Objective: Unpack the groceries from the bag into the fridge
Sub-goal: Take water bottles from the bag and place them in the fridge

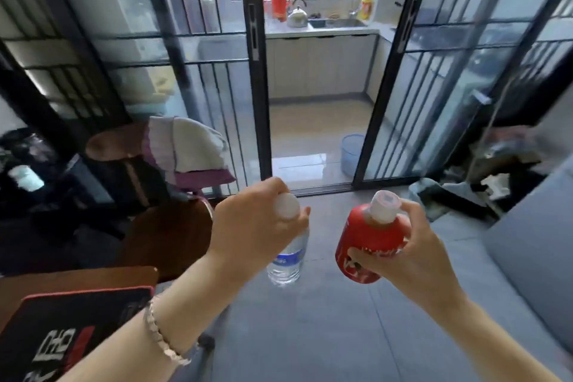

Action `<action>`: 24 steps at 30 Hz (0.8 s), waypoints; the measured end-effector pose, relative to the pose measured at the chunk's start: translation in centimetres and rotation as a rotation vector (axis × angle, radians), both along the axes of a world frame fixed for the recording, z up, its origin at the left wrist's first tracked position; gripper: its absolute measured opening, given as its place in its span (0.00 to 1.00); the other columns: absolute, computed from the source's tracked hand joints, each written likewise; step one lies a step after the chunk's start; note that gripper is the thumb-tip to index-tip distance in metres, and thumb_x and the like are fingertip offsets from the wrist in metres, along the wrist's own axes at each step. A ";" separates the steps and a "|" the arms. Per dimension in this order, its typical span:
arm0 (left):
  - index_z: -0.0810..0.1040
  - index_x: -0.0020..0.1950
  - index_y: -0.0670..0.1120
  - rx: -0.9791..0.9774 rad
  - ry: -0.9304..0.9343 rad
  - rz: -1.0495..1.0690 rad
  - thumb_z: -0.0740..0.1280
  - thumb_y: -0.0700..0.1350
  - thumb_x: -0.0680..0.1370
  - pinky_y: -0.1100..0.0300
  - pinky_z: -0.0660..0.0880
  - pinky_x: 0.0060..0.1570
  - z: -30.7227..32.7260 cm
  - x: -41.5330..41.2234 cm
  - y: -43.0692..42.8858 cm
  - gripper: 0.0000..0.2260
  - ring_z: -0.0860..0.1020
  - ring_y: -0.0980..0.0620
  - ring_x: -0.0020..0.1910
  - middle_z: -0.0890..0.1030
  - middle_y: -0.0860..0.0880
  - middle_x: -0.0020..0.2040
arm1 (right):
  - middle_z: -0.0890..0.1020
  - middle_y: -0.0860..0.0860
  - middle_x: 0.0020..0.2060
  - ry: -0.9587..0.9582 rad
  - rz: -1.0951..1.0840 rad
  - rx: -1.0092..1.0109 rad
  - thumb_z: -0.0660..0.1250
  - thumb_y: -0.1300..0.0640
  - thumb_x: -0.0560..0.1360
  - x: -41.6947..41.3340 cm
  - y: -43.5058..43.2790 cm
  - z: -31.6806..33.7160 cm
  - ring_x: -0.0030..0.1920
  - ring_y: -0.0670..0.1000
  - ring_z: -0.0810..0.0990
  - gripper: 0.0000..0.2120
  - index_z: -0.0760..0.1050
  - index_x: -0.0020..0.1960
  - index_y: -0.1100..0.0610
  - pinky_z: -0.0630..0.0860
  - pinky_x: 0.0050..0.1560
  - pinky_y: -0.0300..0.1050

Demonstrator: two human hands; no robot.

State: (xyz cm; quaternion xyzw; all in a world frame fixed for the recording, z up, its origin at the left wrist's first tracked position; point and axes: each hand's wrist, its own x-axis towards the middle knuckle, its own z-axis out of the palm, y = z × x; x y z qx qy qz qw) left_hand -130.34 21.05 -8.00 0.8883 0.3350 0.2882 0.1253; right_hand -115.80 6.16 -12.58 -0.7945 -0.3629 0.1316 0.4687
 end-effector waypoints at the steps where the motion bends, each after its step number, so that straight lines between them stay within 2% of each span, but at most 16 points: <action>1: 0.77 0.43 0.50 -0.024 0.033 -0.025 0.68 0.61 0.70 0.61 0.72 0.39 0.2 3.5 -1.1 0.15 0.79 0.49 0.40 0.81 0.52 0.39 | 0.77 0.43 0.45 -0.002 -0.027 -0.011 0.82 0.54 0.55 2.6 -1.6 0.1 0.47 0.50 0.77 0.38 0.63 0.56 0.40 0.70 0.40 0.33; 3: 0.76 0.47 0.51 -0.086 0.064 -0.078 0.67 0.60 0.71 0.60 0.70 0.44 0.1 10.3 -3.0 0.14 0.78 0.49 0.46 0.81 0.52 0.44 | 0.77 0.41 0.45 -0.014 -0.093 -0.028 0.82 0.54 0.55 7.7 -4.6 0.6 0.47 0.49 0.77 0.38 0.64 0.57 0.41 0.70 0.41 0.31; 5: 0.76 0.47 0.52 -0.135 0.075 -0.145 0.67 0.60 0.71 0.60 0.70 0.45 0.3 16.6 -4.6 0.13 0.77 0.49 0.48 0.80 0.51 0.45 | 0.77 0.40 0.45 -0.038 -0.168 -0.036 0.82 0.53 0.55 12.5 -7.3 1.3 0.46 0.47 0.77 0.37 0.65 0.57 0.41 0.69 0.42 0.28; 8: 0.73 0.42 0.52 -0.161 0.077 -0.269 0.68 0.61 0.69 0.59 0.70 0.43 0.9 25.5 -7.0 0.13 0.77 0.48 0.46 0.80 0.52 0.43 | 0.77 0.37 0.45 -0.043 -0.289 -0.021 0.82 0.53 0.56 19.0 -11.0 2.2 0.45 0.42 0.76 0.36 0.65 0.55 0.39 0.69 0.41 0.30; 10: 0.75 0.42 0.52 -0.152 0.065 -0.353 0.68 0.60 0.69 0.60 0.67 0.40 1.4 31.1 -8.6 0.13 0.76 0.49 0.43 0.79 0.53 0.40 | 0.76 0.35 0.44 -0.037 -0.389 -0.015 0.82 0.52 0.56 22.9 -13.0 2.5 0.44 0.38 0.75 0.33 0.64 0.50 0.36 0.68 0.40 0.29; 12: 0.77 0.42 0.51 -0.147 0.046 -0.441 0.69 0.60 0.68 0.61 0.67 0.38 1.9 36.6 -9.9 0.13 0.75 0.50 0.40 0.78 0.53 0.38 | 0.77 0.35 0.44 -0.038 -0.488 -0.013 0.82 0.51 0.55 27.0 -14.8 2.5 0.44 0.40 0.76 0.33 0.64 0.48 0.34 0.72 0.41 0.35; 14: 0.75 0.38 0.52 -0.144 0.033 -0.525 0.69 0.60 0.68 0.63 0.66 0.33 2.2 42.2 -10.9 0.12 0.74 0.53 0.37 0.76 0.55 0.34 | 0.78 0.37 0.44 -0.052 -0.574 0.000 0.82 0.51 0.54 31.2 -16.1 2.5 0.46 0.44 0.78 0.33 0.65 0.48 0.35 0.74 0.45 0.42; 16: 0.73 0.36 0.52 -0.134 0.037 -0.590 0.70 0.60 0.67 0.65 0.66 0.31 2.7 48.0 -11.8 0.13 0.74 0.54 0.36 0.75 0.56 0.31 | 0.77 0.37 0.45 -0.070 -0.648 0.012 0.82 0.51 0.55 35.8 -17.3 2.8 0.46 0.43 0.78 0.32 0.65 0.48 0.35 0.73 0.45 0.42; 20: 0.78 0.40 0.50 -0.164 0.026 -0.732 0.70 0.59 0.67 0.62 0.72 0.36 4.5 59.7 -13.4 0.13 0.77 0.53 0.38 0.79 0.53 0.35 | 0.79 0.40 0.45 -0.100 -0.789 0.030 0.82 0.50 0.54 45.5 -19.0 4.4 0.47 0.46 0.79 0.34 0.67 0.53 0.39 0.75 0.50 0.46; 24: 0.77 0.39 0.50 -0.195 -0.029 -0.880 0.71 0.57 0.66 0.61 0.73 0.37 7.6 71.0 -14.9 0.12 0.77 0.54 0.37 0.79 0.54 0.35 | 0.77 0.41 0.47 -0.125 -0.888 0.057 0.82 0.52 0.55 54.7 -20.7 7.8 0.48 0.43 0.78 0.34 0.67 0.55 0.41 0.73 0.48 0.38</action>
